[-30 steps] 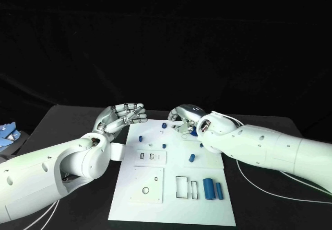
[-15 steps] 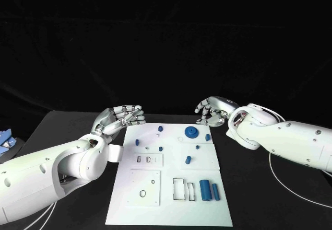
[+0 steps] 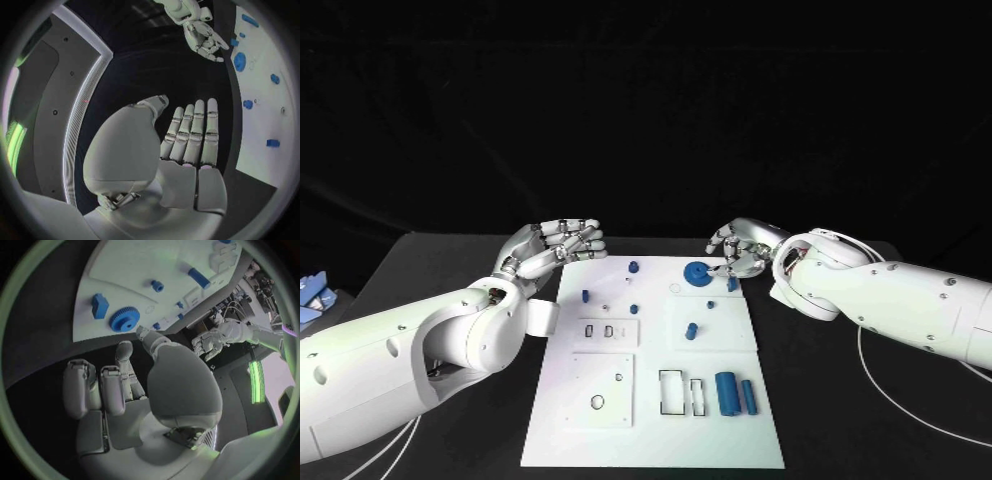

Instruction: Assemble the parts on the task board

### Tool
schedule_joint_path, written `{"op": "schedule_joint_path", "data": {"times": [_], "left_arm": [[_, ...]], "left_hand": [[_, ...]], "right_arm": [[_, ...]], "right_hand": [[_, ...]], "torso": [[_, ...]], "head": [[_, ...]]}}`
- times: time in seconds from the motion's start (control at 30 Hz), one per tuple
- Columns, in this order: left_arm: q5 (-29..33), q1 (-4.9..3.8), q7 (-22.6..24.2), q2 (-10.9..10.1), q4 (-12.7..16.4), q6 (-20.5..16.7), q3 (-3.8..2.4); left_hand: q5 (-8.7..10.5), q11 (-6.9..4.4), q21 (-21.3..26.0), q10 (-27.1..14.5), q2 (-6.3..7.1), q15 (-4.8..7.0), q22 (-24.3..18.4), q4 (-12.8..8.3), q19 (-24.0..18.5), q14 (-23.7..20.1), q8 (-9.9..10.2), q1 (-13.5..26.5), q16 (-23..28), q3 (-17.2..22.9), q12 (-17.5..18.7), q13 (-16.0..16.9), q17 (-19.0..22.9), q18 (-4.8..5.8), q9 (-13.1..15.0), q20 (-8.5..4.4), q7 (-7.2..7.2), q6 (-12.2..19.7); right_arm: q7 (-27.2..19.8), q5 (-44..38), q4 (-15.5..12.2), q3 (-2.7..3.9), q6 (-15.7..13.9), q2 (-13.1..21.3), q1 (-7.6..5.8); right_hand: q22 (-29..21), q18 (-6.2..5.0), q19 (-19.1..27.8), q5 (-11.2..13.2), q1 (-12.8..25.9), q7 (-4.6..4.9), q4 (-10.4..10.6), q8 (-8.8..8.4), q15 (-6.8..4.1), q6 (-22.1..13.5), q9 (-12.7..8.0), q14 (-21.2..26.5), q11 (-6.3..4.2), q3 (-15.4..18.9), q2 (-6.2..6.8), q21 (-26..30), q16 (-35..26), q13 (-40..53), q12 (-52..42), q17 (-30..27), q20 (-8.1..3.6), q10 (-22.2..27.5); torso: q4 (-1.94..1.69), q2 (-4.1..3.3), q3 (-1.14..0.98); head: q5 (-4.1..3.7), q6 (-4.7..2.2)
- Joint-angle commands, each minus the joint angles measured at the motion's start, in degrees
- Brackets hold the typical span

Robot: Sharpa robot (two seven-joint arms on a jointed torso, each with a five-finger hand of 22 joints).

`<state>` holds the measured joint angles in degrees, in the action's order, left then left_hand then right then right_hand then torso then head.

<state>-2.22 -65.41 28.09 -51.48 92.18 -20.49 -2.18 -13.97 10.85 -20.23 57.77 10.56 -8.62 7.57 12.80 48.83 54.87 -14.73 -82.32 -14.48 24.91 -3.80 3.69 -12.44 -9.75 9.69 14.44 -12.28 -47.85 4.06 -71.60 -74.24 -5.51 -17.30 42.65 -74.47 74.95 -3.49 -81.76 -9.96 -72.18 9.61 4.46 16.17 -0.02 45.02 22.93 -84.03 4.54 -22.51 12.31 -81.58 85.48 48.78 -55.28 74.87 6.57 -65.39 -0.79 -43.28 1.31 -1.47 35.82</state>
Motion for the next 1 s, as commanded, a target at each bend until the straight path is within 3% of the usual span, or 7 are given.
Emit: {"op": "schedule_joint_path", "data": {"times": [0.03, 0.23, 0.43, 0.73, 1.0], "left_arm": [[0.1, -0.05, -0.1, 0.2, 0.0, 1.6, -0.03], [0.1, -0.04, -0.1, 0.3, -0.1, 1.6, -0.03], [0.1, -0.04, -0.1, 0.4, -0.2, 1.7, -0.03], [0.1, -0.04, -0.1, 0.5, -0.4, 1.7, -0.03], [0.1, -0.03, -0.1, 0.5, -0.6, 1.7, -0.03]], "left_hand": [[0.29, 0.24, 0.2, 0.0, -0.18, 0.05, -0.1, -0.1, -0.4, -0.5, 0.4, 0.6, 0.3, 0.3, 0.2, 0.0, -0.1, -0.59, -0.1, 0.04, -1.96, -0.1], [0.29, 0.24, 0.2, 0.0, -0.18, 0.05, -0.1, -0.1, -0.4, -0.5, 0.4, 0.6, 0.3, 0.3, 0.2, 0.0, -0.1, -0.59, -0.1, 0.04, -1.96, -0.1], [0.29, 0.24, 0.2, 0.0, -0.18, 0.05, -0.1, -0.1, -0.4, -0.5, 0.4, 0.6, 0.3, 0.3, 0.2, 0.0, -0.1, -0.59, -0.1, 0.04, -1.96, -0.1], [0.27, 0.25, 0.3, -0.1, -0.19, 0.03, -0.2, -0.1, -0.5, -0.5, 0.4, 0.6, 0.4, 0.4, 0.2, 0.0, -0.1, -0.6, -0.1, 0.07, -1.96, -0.1], [0.27, 0.25, 0.3, -0.1, -0.19, 0.03, -0.2, -0.1, -0.5, -0.5, 0.4, 0.6, 0.4, 0.4, 0.2, 0.0, -0.1, -0.6, -0.1, 0.07, -1.96, -0.1]], "right_arm": [[0.2, 0.5, 0.8, 0.02, 1.3, -0.8, 0.45], [0.3, 0.2, 1.9, -0.02, 0.3, -2.1, 0.99], [0.5, 0.1, 2.7, -0.04, 0.0, -2.9, 1.29], [0.7, 0.0, 4.4, -0.04, -0.1, -4.0, 1.72], [0.6, 0.1, 4.8, -0.04, 1.0, -4.4, 2.03]], "right_hand": [[4.0, 0.65, -0.5, 0.4, -0.7, 0.04, 0.4, 0.31, 0.44, -0.5, 0.1, -3.7, 0.13, 0.6, -0.11, -0.5, 0.8, 4.6, -4.2, 3.3, -0.08, -1.5], [4.7, 0.79, -0.9, 0.3, -1.2, 0.49, 1.3, 0.25, 0.89, -1.9, 0.3, -4.1, 0.61, 1.9, -0.18, -0.9, 1.8, 10.0, -9.0, 6.2, 0.33, -2.6], [5.2, 0.89, -1.2, 0.0, -1.6, 0.6, 1.5, 0.41, 1.03, -2.2, 0.4, -4.3, 0.73, 2.1, -0.48, -1.2, 2.1, 11.6, -10.4, 7.0, 0.48, -3.0], [5.3, 0.91, -1.2, -0.3, -1.9, 0.61, 1.6, 0.57, 1.07, -2.1, 0.5, -4.3, 0.75, 2.0, -0.84, -1.3, 2.2, 12.0, -10.8, 7.2, 0.54, -3.1], [5.7, 0.97, -1.4, -0.9, -2.4, 0.52, 1.7, 1.13, 1.04, -1.5, 0.7, -4.4, 0.66, 1.5, -1.32, -1.5, 2.4, 13.5, -12.1, 7.7, 0.56, -3.8]], "torso": [[-0.24, -0.14, -0.08], [-0.37, -0.32, 0.01], [-0.27, -0.26, -0.04], [-0.44, -0.29, -0.04], [-0.25, -0.33, -0.17]], "head": [[0.03, 0.14], [-0.24, 0.25], [-0.39, 0.5], [0.21, 0.99], [0.81, 1.12]]}}
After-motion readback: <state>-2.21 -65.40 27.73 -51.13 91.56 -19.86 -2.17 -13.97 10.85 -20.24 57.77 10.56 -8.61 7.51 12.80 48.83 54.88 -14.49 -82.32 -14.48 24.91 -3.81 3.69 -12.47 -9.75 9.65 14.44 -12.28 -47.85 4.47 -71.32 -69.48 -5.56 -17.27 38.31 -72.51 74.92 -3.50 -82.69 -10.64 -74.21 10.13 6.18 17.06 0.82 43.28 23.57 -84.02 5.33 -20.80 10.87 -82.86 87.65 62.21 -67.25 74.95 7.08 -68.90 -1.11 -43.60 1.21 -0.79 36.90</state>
